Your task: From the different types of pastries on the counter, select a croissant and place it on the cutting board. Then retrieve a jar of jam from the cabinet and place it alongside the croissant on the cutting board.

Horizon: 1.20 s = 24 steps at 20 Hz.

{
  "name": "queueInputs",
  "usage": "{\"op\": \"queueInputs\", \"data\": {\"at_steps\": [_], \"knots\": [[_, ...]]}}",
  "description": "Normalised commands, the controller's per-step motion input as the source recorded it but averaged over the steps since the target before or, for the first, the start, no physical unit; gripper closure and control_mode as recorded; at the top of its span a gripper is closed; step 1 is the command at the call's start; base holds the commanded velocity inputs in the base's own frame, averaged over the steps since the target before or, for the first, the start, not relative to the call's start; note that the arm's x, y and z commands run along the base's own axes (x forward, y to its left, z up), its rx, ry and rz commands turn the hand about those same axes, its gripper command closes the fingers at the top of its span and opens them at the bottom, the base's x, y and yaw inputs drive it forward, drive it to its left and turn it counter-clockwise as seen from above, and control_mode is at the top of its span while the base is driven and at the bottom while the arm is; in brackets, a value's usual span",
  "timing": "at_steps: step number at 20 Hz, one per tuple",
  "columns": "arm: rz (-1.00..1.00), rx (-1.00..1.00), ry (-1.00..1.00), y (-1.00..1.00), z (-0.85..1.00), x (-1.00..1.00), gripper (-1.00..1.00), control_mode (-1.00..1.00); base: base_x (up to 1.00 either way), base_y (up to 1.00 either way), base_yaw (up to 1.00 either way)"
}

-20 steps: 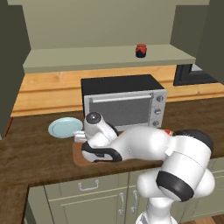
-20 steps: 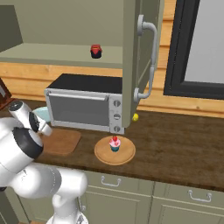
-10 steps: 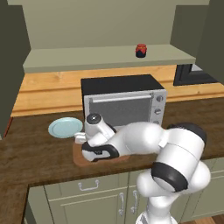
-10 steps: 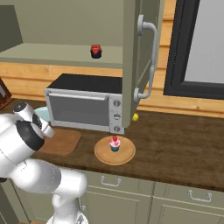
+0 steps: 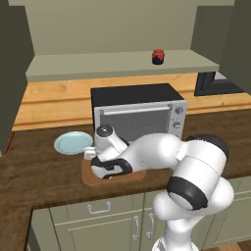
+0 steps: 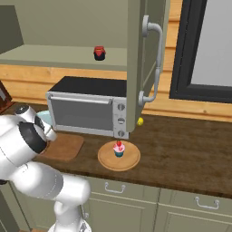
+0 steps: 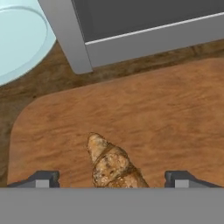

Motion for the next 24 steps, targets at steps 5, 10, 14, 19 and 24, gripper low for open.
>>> {"op": "queueInputs", "data": {"at_steps": [5, 10, 14, 19, 24], "knots": [[0.00, 0.19, -0.13, -0.15, 0.90, -0.14, -1.00, -1.00, 0.00, 0.00, 0.00], [0.01, 0.09, -0.15, -0.52, 0.96, -0.45, -1.00, -1.00, 0.00, 0.00, 0.00], [0.04, -0.04, -0.04, -0.84, 0.82, -0.63, -1.00, -1.00, 0.00, 0.00, 0.00], [0.10, -0.10, -0.05, -0.81, 0.90, -0.60, -1.00, -1.00, 0.00, 0.00, 0.00], [0.21, -0.15, -0.22, -0.75, 0.99, -0.40, -1.00, -1.00, 0.00, 0.00, 0.00]]}}
